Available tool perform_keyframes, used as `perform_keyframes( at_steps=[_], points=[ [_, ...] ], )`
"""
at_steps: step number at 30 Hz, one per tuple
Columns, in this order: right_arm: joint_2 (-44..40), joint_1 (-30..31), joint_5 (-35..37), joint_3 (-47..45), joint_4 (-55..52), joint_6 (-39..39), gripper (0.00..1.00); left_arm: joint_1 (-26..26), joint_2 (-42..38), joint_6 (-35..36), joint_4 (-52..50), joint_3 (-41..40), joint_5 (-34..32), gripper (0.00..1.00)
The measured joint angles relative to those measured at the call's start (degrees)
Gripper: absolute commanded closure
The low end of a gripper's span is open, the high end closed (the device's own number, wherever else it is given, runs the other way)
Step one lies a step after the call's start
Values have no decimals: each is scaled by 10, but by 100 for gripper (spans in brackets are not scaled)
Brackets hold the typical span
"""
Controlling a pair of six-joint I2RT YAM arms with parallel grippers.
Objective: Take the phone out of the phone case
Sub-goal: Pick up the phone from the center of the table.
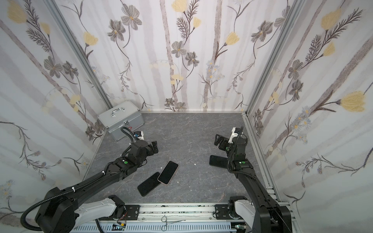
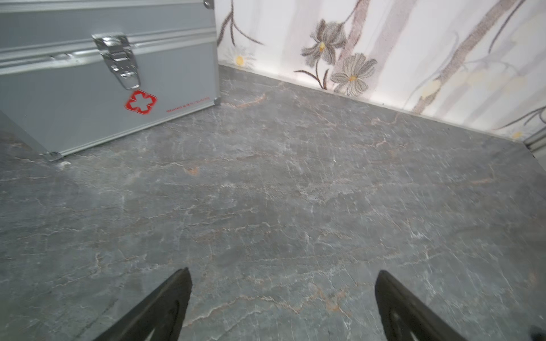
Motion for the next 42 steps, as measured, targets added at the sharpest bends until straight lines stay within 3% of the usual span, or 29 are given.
perform_keyframes(
  at_steps=[15, 21, 30, 42],
  points=[
    [-17, 221, 23, -15, -111, 121, 0, -156, 65, -42, -95, 19, 58, 0],
    [-23, 225, 28, -14, -112, 169, 0, -184, 113, -42, -119, 34, 96, 0],
    [-55, 214, 48, -17, -141, 180, 0, -194, 193, -40, -152, 66, 131, 0],
    [-61, 207, 49, -23, -162, 177, 0, -199, 224, -26, -189, 89, 145, 0]
  ],
)
